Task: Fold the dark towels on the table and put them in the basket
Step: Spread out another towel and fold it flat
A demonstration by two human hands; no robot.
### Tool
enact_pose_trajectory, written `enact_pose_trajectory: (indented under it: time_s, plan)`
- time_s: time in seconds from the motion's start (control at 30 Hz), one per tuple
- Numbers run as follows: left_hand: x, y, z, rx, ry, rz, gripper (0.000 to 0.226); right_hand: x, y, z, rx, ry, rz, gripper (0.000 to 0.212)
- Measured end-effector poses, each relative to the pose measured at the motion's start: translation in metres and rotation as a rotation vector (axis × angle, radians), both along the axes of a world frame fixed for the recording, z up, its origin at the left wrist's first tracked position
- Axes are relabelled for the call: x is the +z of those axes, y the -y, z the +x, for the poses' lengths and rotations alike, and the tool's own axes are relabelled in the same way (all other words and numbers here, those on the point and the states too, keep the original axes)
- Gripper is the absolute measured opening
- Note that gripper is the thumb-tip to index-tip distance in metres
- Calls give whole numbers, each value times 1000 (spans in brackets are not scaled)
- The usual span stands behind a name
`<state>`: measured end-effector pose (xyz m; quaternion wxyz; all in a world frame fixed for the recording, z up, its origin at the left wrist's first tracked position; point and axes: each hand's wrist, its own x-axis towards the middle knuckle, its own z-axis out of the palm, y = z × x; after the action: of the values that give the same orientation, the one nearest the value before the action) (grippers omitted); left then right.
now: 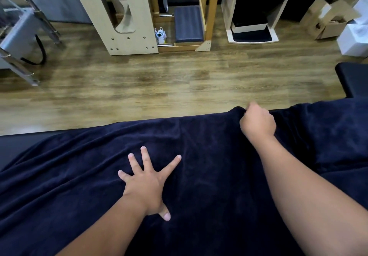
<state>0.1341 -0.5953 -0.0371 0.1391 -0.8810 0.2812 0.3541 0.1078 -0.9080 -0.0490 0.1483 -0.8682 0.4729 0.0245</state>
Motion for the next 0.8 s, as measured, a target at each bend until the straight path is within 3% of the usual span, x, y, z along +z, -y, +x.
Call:
enact_pose_trajectory:
  time_s: [0.13,0.3,0.53,0.8]
  plan:
    - [0,1,0,-7,5,3,154,3,3,19,-24,170,-8,24]
    - [-2,1,-1,-19,42,0,156,-17,-36,-7,106,40,33,51]
    - [-3,-3,-3,-1,79,-25,156,-47,-143,-146,276,-8,-41,65]
    - [3,-21,-34,68,168,-130,143,-38,-207,-302,199,-138,6,64]
